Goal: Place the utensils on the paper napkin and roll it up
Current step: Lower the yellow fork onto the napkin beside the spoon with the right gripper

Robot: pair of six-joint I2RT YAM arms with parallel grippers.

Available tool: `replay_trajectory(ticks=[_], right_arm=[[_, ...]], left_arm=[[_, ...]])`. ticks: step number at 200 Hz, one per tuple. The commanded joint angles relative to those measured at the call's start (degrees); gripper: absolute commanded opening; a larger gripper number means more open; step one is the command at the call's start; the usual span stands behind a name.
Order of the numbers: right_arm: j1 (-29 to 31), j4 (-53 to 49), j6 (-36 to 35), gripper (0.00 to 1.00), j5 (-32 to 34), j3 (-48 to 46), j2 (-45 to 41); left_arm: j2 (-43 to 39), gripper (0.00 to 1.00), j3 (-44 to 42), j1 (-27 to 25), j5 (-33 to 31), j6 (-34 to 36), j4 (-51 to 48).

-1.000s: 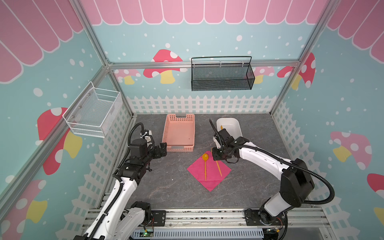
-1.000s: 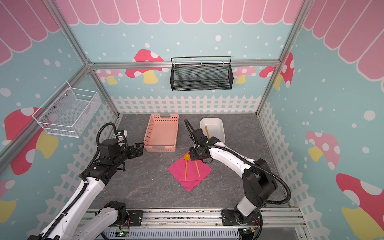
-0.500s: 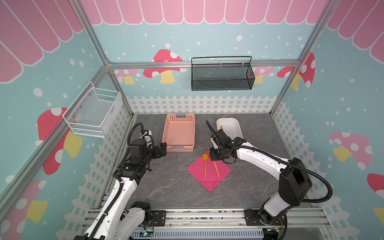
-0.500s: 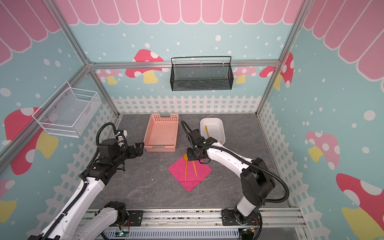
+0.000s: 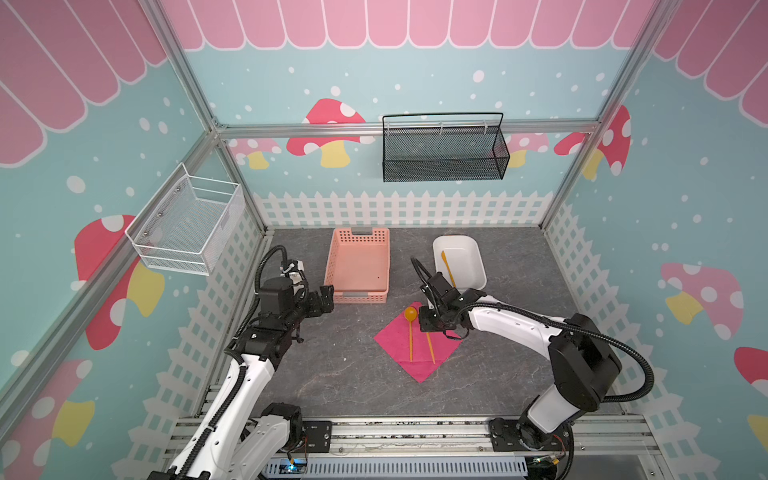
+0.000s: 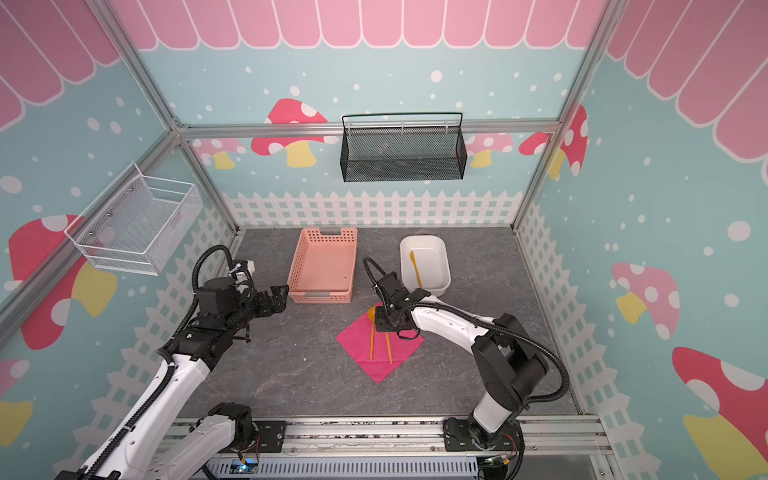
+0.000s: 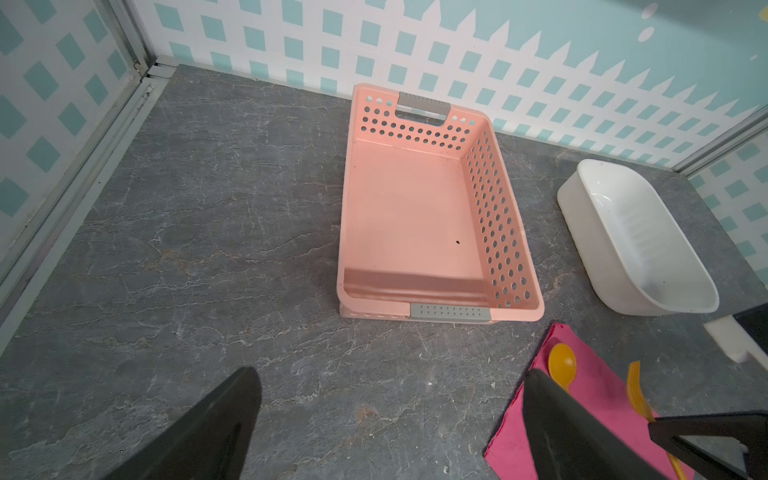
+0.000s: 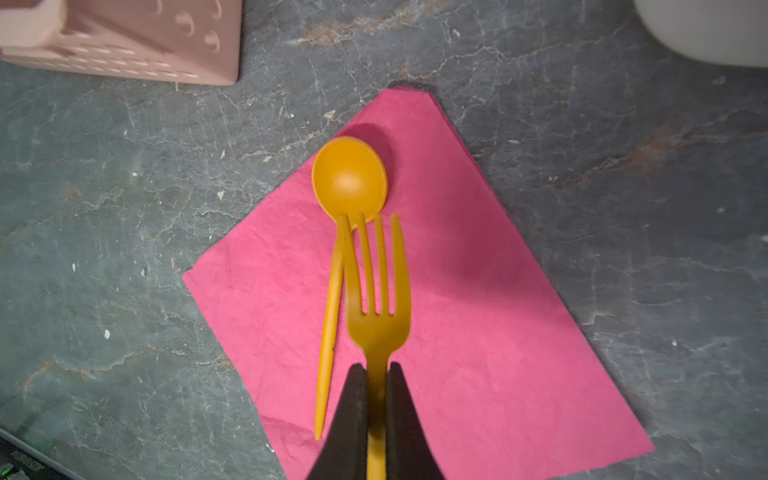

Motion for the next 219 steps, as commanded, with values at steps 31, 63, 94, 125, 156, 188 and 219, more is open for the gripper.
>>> replay_trajectory(ticks=[31, 63, 94, 125, 156, 188, 219], right_arm=[[0.3, 6.5, 4.7, 0.1, 1.6, -2.3, 3.5], [0.3, 7.5, 6.8, 0.1, 2.2, -2.4, 4.5], [0.2, 7.6, 8.0, 0.11, 2.6, -1.6, 5.9], [0.2, 6.9, 8.7, 0.12, 3.2, -0.8, 7.5], [0.2, 6.8, 8.3, 0.12, 2.3, 0.2, 8.8], [0.2, 6.8, 8.1, 0.12, 2.0, 0.9, 9.4], [0.1, 6.4, 8.6, 0.12, 2.7, 1.4, 9.7]], left_arm=[[0.1, 1.0, 1.0, 0.4, 0.4, -0.1, -0.4], [0.1, 1.0, 0.9, 0.4, 0.3, -0.1, -0.4], [0.4, 1.0, 1.0, 0.4, 0.7, -0.2, -0.4], [0.2, 1.0, 1.0, 0.4, 0.7, -0.1, -0.4], [0.1, 1.0, 1.0, 0.4, 0.3, -0.2, -0.4], [-0.1, 1.0, 0.9, 0.4, 0.2, -0.1, -0.4], [-0.3, 1.0, 0.9, 0.4, 0.1, -0.1, -0.4]])
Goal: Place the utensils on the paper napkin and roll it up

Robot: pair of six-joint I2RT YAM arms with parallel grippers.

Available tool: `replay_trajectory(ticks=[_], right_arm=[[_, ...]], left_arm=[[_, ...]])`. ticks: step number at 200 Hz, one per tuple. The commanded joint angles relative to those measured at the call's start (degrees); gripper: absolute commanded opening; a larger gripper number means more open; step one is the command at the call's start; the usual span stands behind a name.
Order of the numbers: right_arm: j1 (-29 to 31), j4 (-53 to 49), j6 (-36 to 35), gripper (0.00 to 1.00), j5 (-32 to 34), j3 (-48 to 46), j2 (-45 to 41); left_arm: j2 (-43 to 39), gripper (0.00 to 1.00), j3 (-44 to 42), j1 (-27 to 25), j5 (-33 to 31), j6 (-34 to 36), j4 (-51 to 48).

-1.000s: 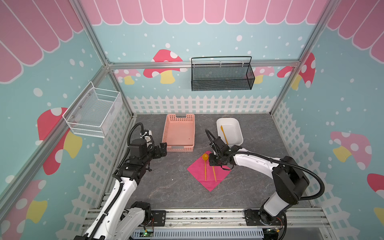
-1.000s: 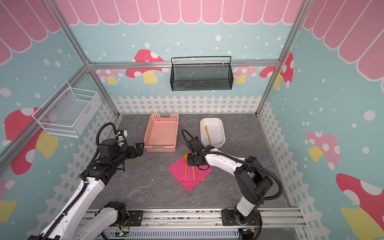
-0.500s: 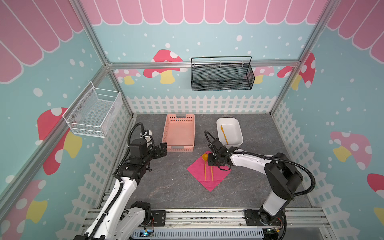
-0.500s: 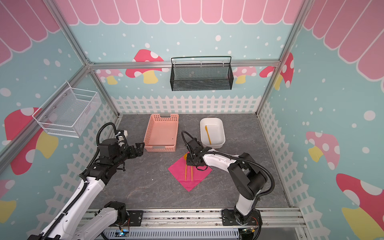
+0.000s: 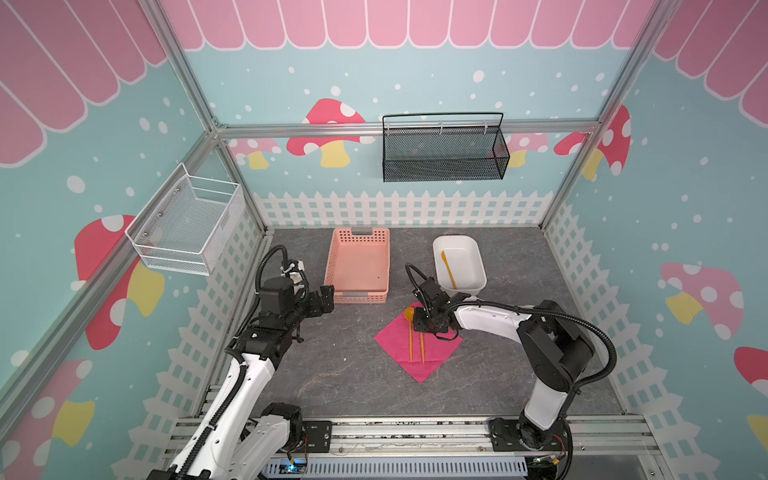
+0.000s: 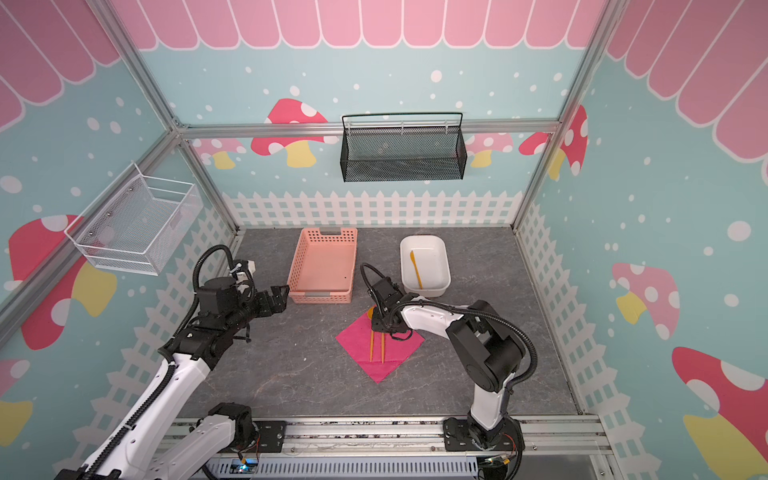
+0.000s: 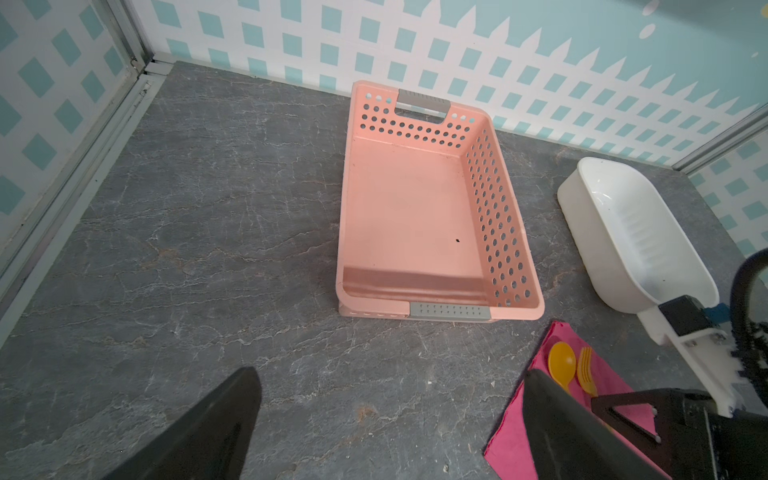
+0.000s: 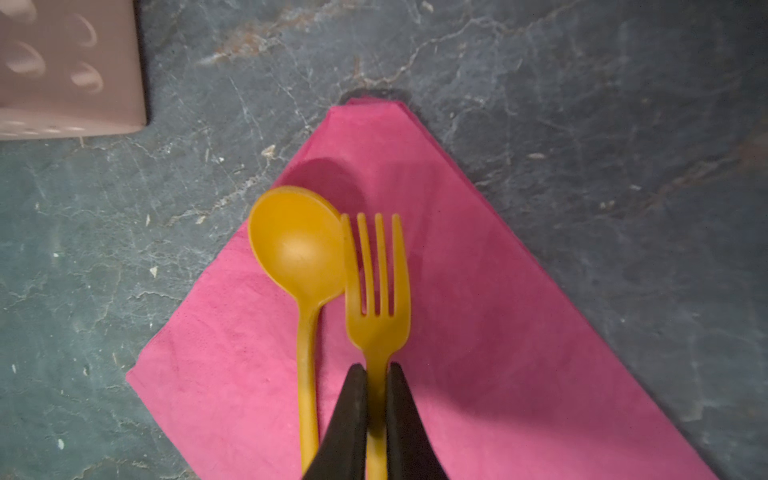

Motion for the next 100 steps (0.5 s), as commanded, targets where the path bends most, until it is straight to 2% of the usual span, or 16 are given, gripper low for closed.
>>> replay_trajectory(ticks=[1, 100], right_arm=[[0.1, -1.0, 1.3, 0.12, 1.1, 1.4, 1.2], [0.1, -2.9, 2.4, 0.12, 2.6, 2.6, 1.6]], left_arm=[[-0.6, 1.0, 0.9, 0.4, -0.1, -0.1, -0.4], [-1.2, 1.0, 0.8, 0.5, -0.3, 0.0, -0.5]])
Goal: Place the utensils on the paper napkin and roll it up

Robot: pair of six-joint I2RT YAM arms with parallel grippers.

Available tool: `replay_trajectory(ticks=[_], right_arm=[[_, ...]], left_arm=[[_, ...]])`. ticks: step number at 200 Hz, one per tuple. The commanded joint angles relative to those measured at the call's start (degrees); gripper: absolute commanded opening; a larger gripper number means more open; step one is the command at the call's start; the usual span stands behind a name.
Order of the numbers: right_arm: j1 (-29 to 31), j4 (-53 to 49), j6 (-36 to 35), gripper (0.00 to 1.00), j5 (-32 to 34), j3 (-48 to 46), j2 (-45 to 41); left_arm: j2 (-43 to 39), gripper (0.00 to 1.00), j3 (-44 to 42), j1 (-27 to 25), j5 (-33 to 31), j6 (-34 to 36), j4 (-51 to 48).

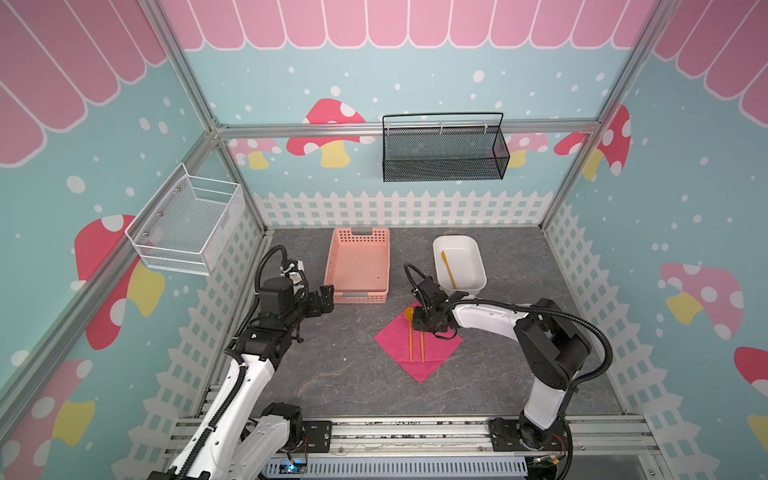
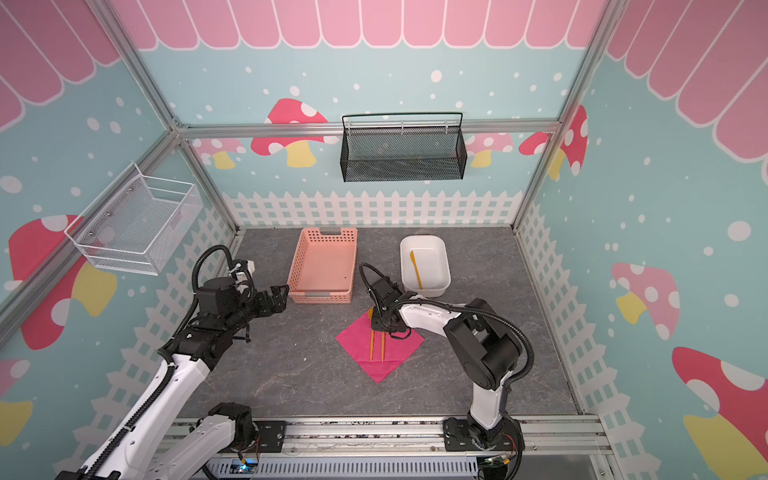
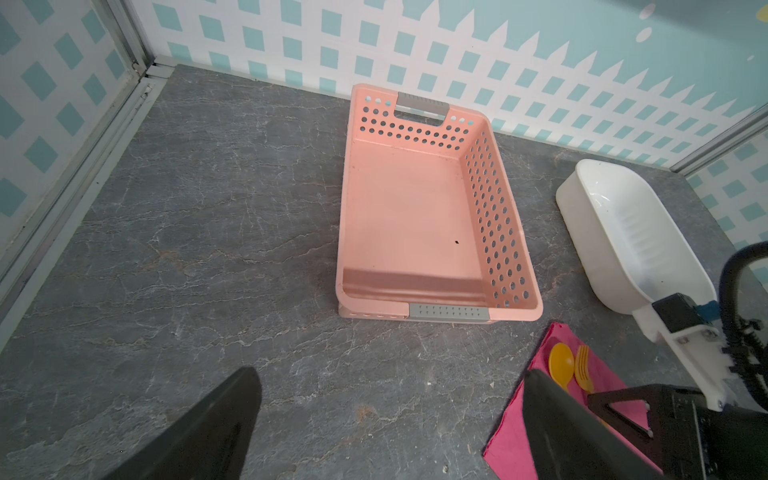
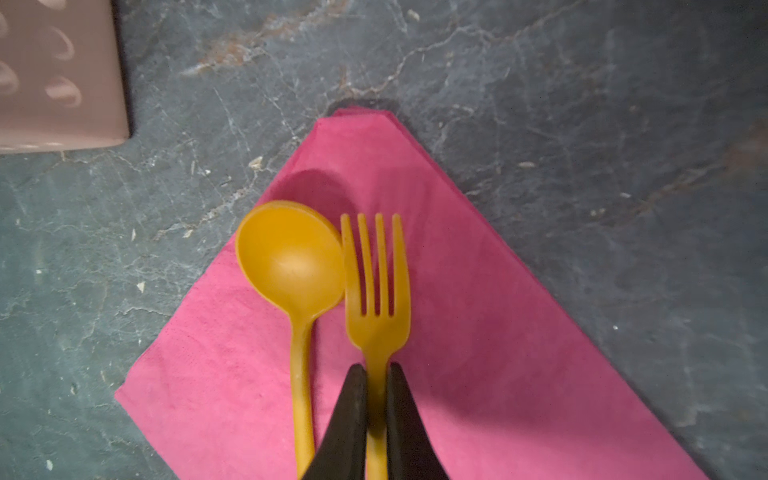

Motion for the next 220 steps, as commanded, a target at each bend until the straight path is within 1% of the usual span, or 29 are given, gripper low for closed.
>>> replay_trajectory(ticks=[1, 139, 220], right_arm=[[0.1, -1.5, 1.5, 0.12, 1.4, 1.3, 0.3], [0.1, -1.9, 1.3, 0.14, -0.1, 2.5, 2.0], [0.1, -2.9, 1.5, 0.13, 1.1, 2.7, 0.6]], left_arm=[[-0.8, 1.0, 0.8, 0.5, -0.3, -0.1, -0.6], [-0.9, 1.0, 0.7, 0.5, -0.4, 0.0, -0.5], [-0.9, 1.0, 0.8, 0.6, -0.5, 0.0, -0.5]])
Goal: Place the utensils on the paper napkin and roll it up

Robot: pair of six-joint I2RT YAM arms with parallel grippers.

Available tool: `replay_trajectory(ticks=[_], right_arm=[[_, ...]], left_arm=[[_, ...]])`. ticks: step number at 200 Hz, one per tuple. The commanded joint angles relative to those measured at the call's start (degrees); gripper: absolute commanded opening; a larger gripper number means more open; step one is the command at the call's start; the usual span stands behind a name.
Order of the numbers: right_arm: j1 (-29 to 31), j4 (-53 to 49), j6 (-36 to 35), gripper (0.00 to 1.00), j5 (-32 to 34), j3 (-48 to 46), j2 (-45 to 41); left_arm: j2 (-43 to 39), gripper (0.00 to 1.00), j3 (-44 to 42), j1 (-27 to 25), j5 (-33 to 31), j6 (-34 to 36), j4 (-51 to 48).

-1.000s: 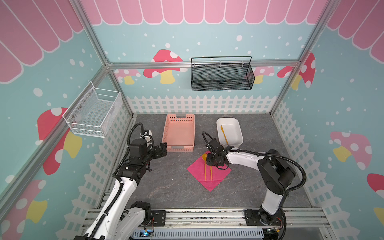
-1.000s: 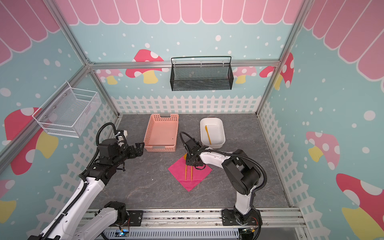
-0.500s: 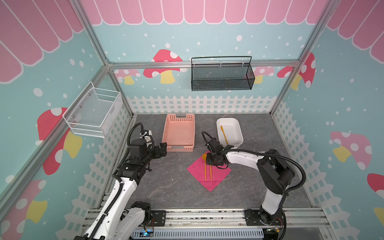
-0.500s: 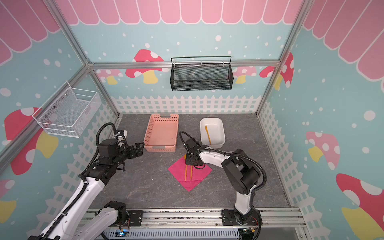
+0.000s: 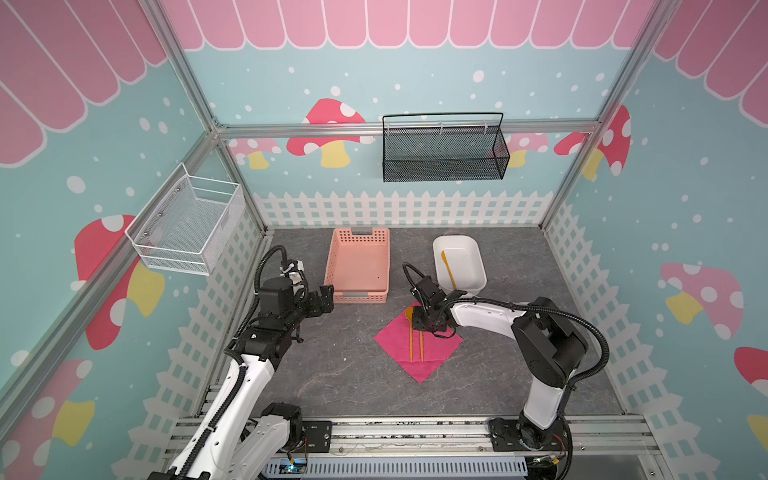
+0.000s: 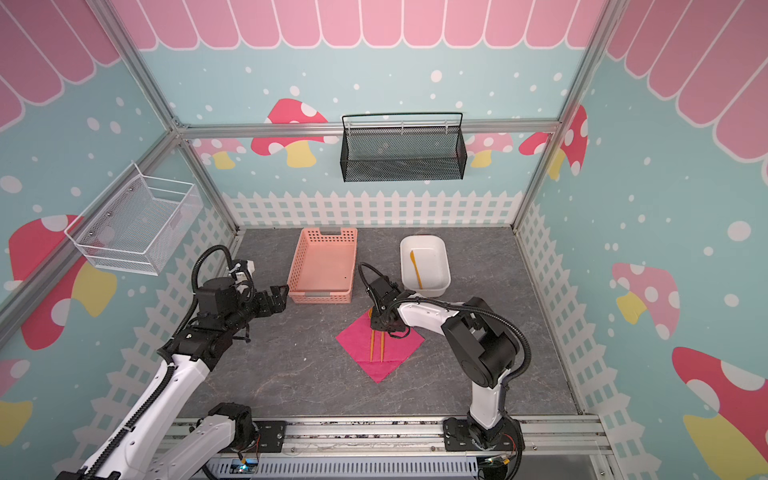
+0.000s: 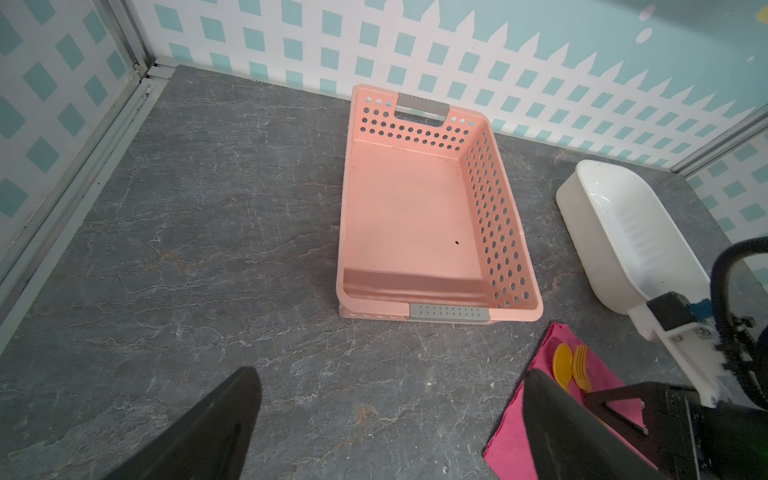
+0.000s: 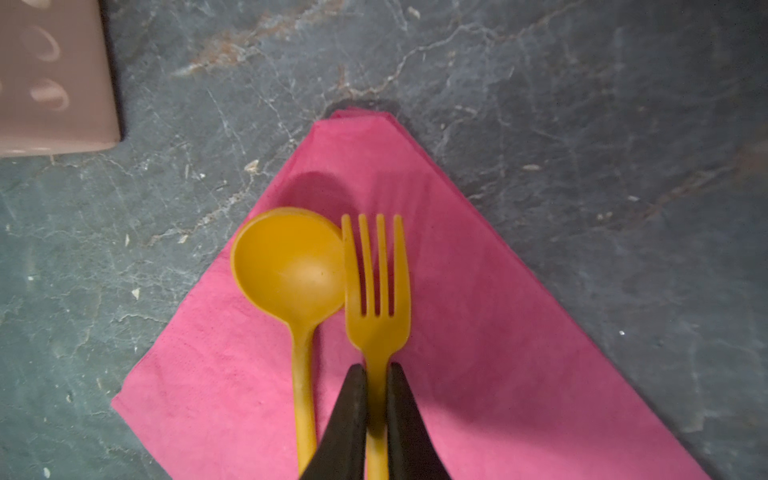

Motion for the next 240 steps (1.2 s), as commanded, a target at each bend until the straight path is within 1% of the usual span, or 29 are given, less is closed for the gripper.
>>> replay_trajectory(ticks=[1, 41, 83, 240], right_arm=[[0.1, -1.8, 1.3, 0.14, 1.2, 1.2, -0.6], [0.1, -2.0, 1.5, 0.13, 2.0, 1.2, -1.7], [0.1, -2.2, 1.6, 0.13, 2.2, 1.2, -0.9], [0.1, -2.2, 1.0, 0.14, -0.1, 2.5, 1.8]], left_arm=[[-0.8, 1.0, 0.8, 0.4, -0.5, 0.1, -0.5], [-0.8, 1.0, 0.8, 0.5, -0.5, 0.0, -0.5], [-0.8, 1.0, 0.8, 0.5, -0.5, 0.0, -0.5], [-1.0, 1.0, 0.7, 0.6, -0.7, 0.0, -0.6]])
